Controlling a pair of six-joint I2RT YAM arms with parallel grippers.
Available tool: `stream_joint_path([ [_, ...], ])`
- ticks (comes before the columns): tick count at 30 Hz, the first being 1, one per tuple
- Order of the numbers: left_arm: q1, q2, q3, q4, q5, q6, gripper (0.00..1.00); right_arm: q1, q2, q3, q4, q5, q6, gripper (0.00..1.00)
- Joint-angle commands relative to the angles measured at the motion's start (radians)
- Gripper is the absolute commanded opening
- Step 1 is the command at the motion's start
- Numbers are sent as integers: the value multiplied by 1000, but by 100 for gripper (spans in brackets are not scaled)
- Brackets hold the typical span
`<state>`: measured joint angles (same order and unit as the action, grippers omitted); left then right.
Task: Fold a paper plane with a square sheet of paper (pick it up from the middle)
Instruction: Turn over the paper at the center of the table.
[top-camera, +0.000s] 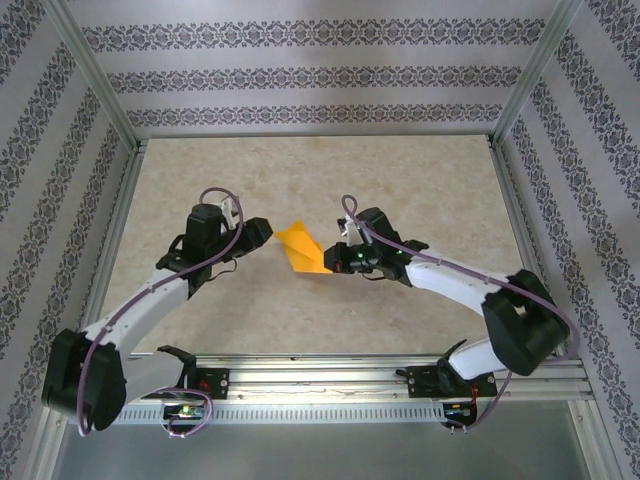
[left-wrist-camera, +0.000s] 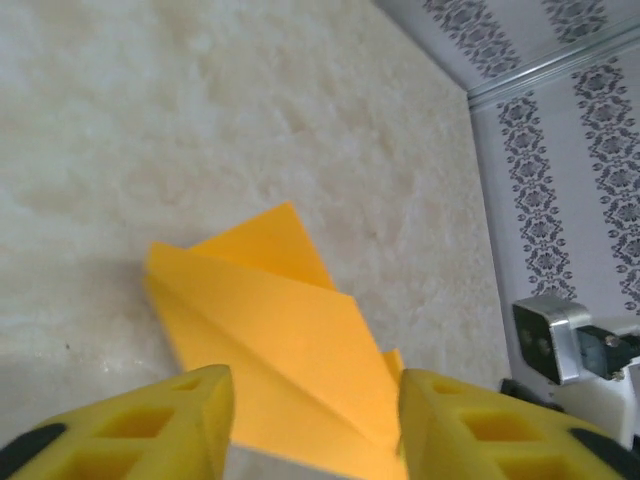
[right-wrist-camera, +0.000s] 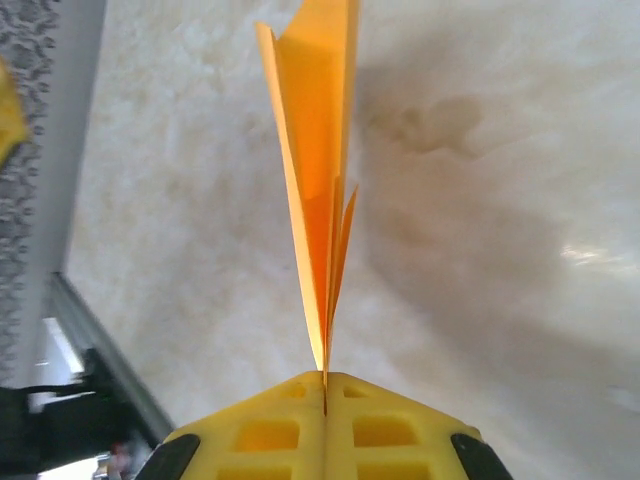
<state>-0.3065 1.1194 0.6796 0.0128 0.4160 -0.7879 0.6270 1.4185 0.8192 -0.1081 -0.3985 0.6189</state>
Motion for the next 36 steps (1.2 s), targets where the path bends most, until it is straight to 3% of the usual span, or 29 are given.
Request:
stream_joint_path([
  [1, -3, -55, 27, -111, -56, 125, 53, -2, -70, 75, -336, 310, -277, 3],
  [7, 2, -153, 18, -208, -97, 246, 76, 73, -154, 115, -488, 823, -572, 2],
  [10, 6, -200, -12, -210, -112, 266, 97, 110, -139, 111, -469, 1010, -708, 2],
  [16, 35, -296, -59, -223, -143, 243, 100, 188, -58, 68, -353, 1222, -864, 5],
  [21, 48, -373, -97, -208, -220, 231, 100, 276, 60, 79, -357, 1191, -874, 5],
  [28, 51, -331, -90, -198, -188, 237, 100, 442, 303, 233, -540, 1045, -783, 8],
  [32, 51, -309, -105, -154, -160, 208, 100, 500, 358, 312, -583, 867, -726, 19],
  [36, 52, -279, -90, -146, -119, 203, 100, 486, 278, 329, -548, 658, -638, 37],
])
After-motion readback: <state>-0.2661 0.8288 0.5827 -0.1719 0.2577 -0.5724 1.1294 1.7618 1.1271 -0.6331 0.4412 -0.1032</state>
